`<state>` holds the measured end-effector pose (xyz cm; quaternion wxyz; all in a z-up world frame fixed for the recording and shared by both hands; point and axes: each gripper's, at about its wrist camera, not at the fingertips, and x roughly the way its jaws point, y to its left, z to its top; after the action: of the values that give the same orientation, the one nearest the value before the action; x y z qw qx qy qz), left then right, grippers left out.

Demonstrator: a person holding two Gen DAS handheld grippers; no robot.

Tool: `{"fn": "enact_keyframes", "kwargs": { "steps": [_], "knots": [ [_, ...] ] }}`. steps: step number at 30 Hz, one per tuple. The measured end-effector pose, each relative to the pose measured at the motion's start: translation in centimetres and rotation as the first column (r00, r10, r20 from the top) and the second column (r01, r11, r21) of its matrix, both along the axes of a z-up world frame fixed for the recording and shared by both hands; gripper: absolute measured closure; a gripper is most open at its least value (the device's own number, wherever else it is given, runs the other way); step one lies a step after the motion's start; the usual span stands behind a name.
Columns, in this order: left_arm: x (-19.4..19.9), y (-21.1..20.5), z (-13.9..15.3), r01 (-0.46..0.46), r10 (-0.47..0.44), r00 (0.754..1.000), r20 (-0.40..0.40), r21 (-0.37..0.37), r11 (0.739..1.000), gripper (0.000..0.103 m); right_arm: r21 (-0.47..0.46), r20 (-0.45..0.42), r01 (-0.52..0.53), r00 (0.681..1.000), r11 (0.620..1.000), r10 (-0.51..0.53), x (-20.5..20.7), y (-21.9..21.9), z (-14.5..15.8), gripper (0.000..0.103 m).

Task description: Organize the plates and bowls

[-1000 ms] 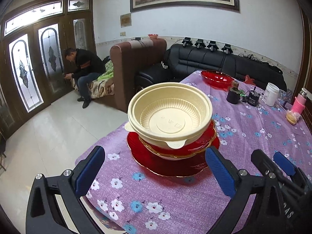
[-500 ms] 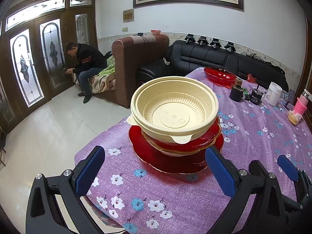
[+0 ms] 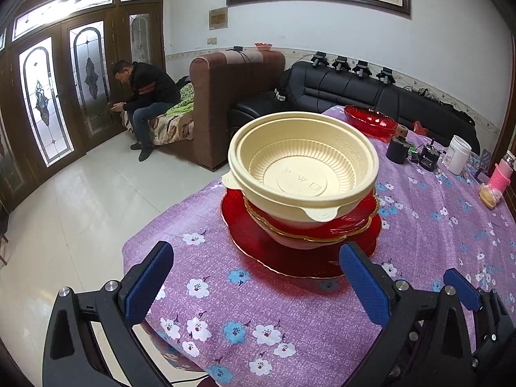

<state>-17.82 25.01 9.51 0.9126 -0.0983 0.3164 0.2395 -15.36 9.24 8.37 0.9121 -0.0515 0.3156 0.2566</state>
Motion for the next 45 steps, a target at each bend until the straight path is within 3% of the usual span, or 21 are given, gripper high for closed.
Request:
{"fn": "enact_keyframes", "kwargs": {
  "steps": [3,5,8,11,22,29,45],
  "knots": [
    [-1.5,-0.2,1.0,-0.059,0.053,0.994,0.092,0.056,0.997,0.000,-0.001,0.003,-0.002,1.000,1.000,0.002,-0.3,0.1,0.1,0.012],
    [-3.5,-0.7,2.2,-0.112,0.090,0.976,0.200,0.104,0.988,0.000,0.008,0.012,-0.004,1.000,1.000,0.004,-0.5,0.0,0.3,0.012],
    [-5.3,-0.9,2.7,-0.110,0.082,0.954,0.289,0.081,0.991,0.000,0.016,0.026,-0.005,1.000,1.000,0.005,-0.8,0.1,0.7,0.012],
    [-4.1,-0.5,2.4,0.008,-0.015,0.973,0.229,0.031,0.999,0.000,0.017,0.026,-0.018,0.999,1.000,0.018,-1.1,0.3,0.9,0.012],
    [-2.3,-0.2,1.1,0.030,-0.029,0.995,0.095,-0.010,0.999,0.000,-0.007,0.027,-0.061,0.998,0.998,0.061,-2.1,1.2,0.9,0.012],
    [-1.9,1.0,0.3,0.011,-0.008,0.998,0.059,-0.056,0.998,0.000,-0.018,0.025,-0.078,0.997,0.997,0.079,-2.5,1.8,0.7,0.012],
    [-1.4,2.8,0.9,-0.032,0.032,0.999,0.037,-0.003,0.999,0.000,-0.078,-0.043,-0.177,0.984,0.981,0.174,-1.7,5.9,0.8,0.012]
  ]
}}
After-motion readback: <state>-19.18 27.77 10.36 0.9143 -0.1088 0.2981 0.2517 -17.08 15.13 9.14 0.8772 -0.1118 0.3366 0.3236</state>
